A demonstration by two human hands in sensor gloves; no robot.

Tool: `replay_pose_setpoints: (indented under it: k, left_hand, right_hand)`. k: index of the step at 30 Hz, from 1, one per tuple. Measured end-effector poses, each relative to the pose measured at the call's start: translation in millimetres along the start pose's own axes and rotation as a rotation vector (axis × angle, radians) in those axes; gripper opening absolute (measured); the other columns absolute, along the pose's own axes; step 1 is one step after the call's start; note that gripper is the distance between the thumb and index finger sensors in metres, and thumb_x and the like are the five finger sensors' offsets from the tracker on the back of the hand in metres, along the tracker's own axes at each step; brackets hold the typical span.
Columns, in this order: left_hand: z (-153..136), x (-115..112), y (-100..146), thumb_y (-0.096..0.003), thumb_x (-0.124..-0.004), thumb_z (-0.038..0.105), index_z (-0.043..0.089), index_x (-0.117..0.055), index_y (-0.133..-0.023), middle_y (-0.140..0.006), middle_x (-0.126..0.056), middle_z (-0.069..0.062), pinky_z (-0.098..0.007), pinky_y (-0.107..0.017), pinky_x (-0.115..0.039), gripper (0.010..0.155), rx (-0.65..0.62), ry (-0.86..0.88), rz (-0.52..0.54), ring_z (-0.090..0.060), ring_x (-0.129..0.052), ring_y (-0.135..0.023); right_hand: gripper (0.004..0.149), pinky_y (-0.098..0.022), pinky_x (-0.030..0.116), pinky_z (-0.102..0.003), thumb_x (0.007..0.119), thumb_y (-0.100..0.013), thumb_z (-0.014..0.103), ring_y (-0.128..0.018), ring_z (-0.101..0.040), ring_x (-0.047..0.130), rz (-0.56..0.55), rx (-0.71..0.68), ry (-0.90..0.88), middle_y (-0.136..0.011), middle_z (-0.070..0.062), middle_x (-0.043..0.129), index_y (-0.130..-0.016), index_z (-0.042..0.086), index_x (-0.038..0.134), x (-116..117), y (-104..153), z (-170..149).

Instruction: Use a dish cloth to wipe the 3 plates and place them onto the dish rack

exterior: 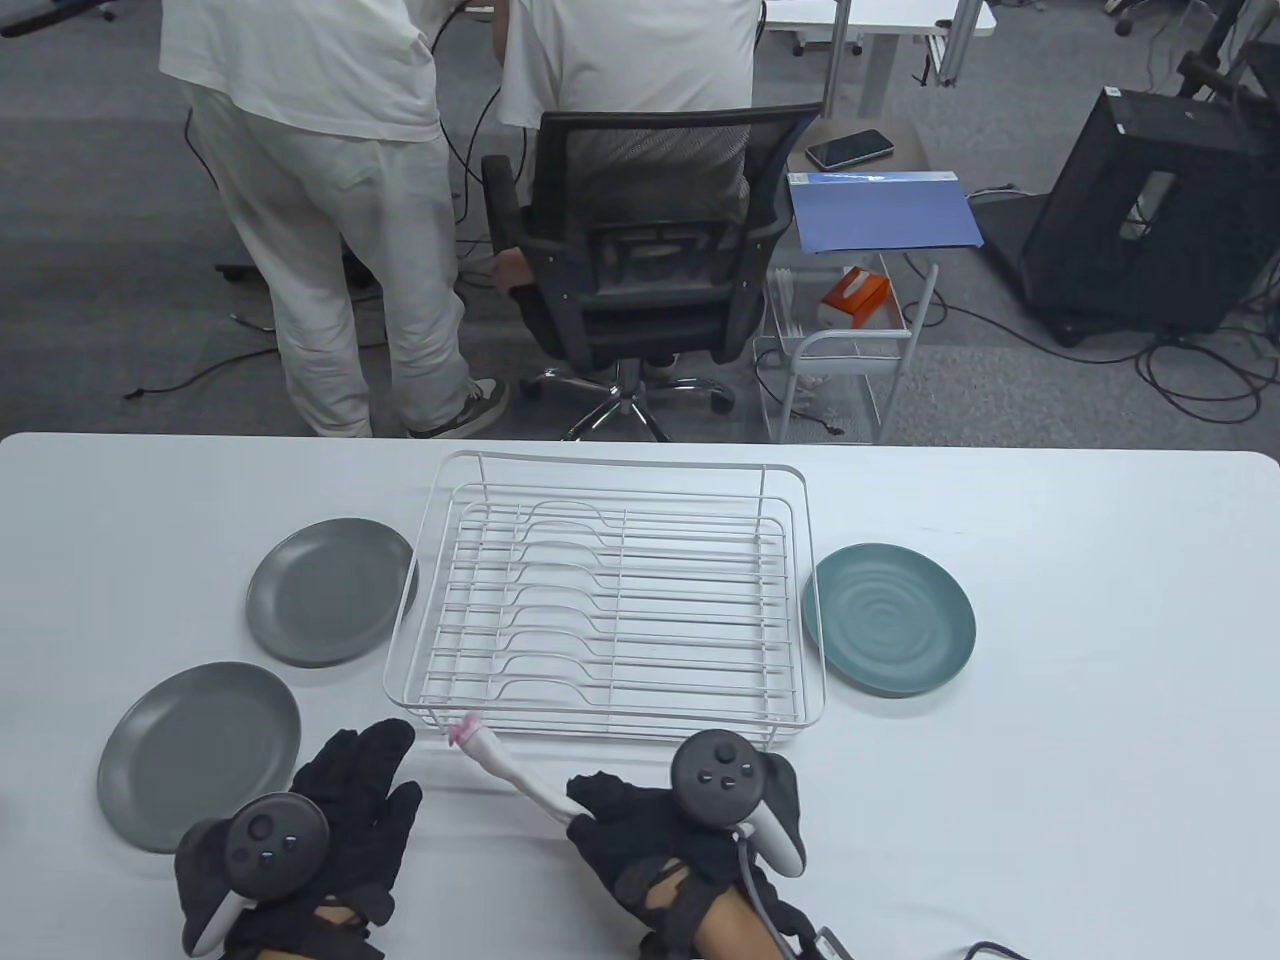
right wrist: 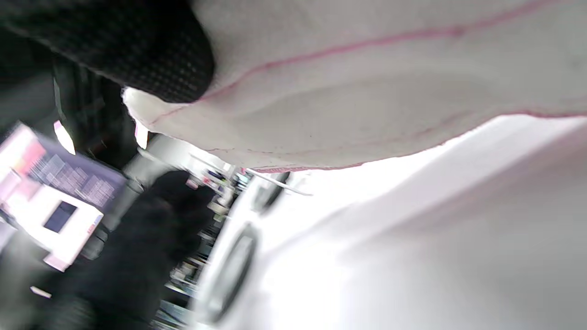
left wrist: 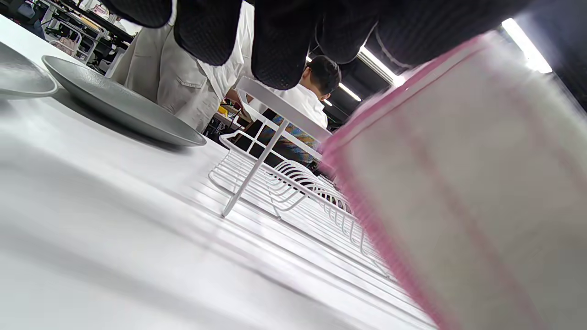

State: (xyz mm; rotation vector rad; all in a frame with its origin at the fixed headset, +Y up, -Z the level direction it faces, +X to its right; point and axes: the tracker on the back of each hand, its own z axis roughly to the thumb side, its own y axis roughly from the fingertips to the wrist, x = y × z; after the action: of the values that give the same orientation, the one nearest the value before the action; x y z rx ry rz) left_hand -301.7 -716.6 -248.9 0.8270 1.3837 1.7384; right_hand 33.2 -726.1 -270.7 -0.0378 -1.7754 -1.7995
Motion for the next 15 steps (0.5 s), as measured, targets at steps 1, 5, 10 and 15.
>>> replay_pose_setpoints:
  k: [1,5,10,15]
  left_hand:
    - [0,-1,0,-0.0553,-0.065,0.05,0.032,-0.048,-0.109,-0.115,-0.062,-0.009,-0.068,-0.072,-0.044,0.059,0.0,-0.002,-0.008,-0.048,-0.055,-0.106]
    - [4,-6,-5,-0.0555,-0.066,0.051,0.032,-0.047,-0.11,-0.116,-0.061,-0.008,-0.067,-0.073,-0.043,0.061,-0.001,-0.035,-0.041,-0.047,-0.054,-0.106]
    - [5,-11,-6,-0.0554,-0.067,0.052,0.033,-0.044,-0.11,-0.117,-0.058,-0.008,-0.067,-0.073,-0.044,0.062,-0.001,-0.052,-0.066,-0.047,-0.054,-0.107]
    - [2,-13,-5,-0.0553,-0.067,0.051,0.032,-0.047,-0.11,-0.116,-0.06,-0.009,-0.067,-0.072,-0.044,0.061,0.014,-0.044,-0.07,-0.047,-0.055,-0.106]
  right_hand:
    - [0.055,-0.06,0.046,-0.066,0.079,-0.048,0.04,-0.081,-0.051,0.066,0.0,-0.022,-0.08,-0.091,-0.026,0.069,-0.089,0.003,0.075,-5,4,0]
    - [0.056,-0.059,0.049,-0.067,0.078,-0.048,0.041,-0.079,-0.052,0.07,-0.08,-0.091,-0.262,-0.09,-0.027,0.07,-0.089,0.002,0.075,-15,22,-10]
    - [0.057,-0.059,0.049,-0.068,0.078,-0.05,0.041,-0.077,-0.053,0.071,-0.016,-0.094,-0.499,-0.088,-0.029,0.071,-0.089,0.0,0.074,-12,17,-17]
    - [0.057,-0.059,0.049,-0.068,0.078,-0.05,0.041,-0.078,-0.053,0.07,-0.028,-0.112,-0.636,-0.088,-0.029,0.071,-0.089,0.0,0.074,-11,16,-22]
